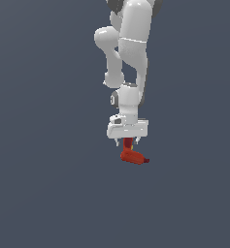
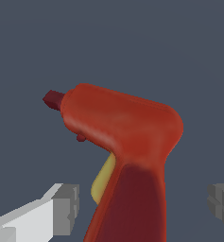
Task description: Pick up the object and move it to a goal position.
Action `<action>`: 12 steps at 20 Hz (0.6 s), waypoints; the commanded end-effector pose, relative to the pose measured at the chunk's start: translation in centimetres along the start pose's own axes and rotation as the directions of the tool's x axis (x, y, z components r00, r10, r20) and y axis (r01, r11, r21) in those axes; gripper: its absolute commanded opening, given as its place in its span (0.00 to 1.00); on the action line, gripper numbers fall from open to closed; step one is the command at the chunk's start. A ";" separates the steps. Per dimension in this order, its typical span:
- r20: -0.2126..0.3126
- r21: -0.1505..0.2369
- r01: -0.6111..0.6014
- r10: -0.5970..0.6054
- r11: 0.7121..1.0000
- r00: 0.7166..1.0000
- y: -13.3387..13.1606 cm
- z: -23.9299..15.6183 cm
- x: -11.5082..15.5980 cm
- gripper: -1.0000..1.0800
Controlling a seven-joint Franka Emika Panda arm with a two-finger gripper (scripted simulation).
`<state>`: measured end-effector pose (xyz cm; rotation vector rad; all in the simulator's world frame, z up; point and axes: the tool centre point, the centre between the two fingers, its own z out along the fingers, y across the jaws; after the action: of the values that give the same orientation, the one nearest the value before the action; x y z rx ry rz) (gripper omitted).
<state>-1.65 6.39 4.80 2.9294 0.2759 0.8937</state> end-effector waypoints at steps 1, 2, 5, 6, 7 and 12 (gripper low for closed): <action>-0.029 0.001 0.009 -0.009 1.000 1.000 -0.2 -0.2 -0.3 1.00; -0.039 0.001 0.013 -0.013 1.000 0.999 -0.3 -0.2 -0.3 1.00; -0.063 0.002 0.021 -0.021 1.000 0.998 -0.5 -0.4 -0.6 1.00; -0.070 0.003 0.024 -0.023 1.000 0.997 -0.5 -0.5 -0.6 1.00; -0.076 0.003 0.026 -0.025 1.000 0.997 -0.6 -0.5 -0.7 1.00; -0.096 0.004 0.033 -0.032 0.999 0.995 -0.8 -0.7 -0.9 1.00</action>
<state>-2.82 6.95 4.79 2.8861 0.3279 1.0233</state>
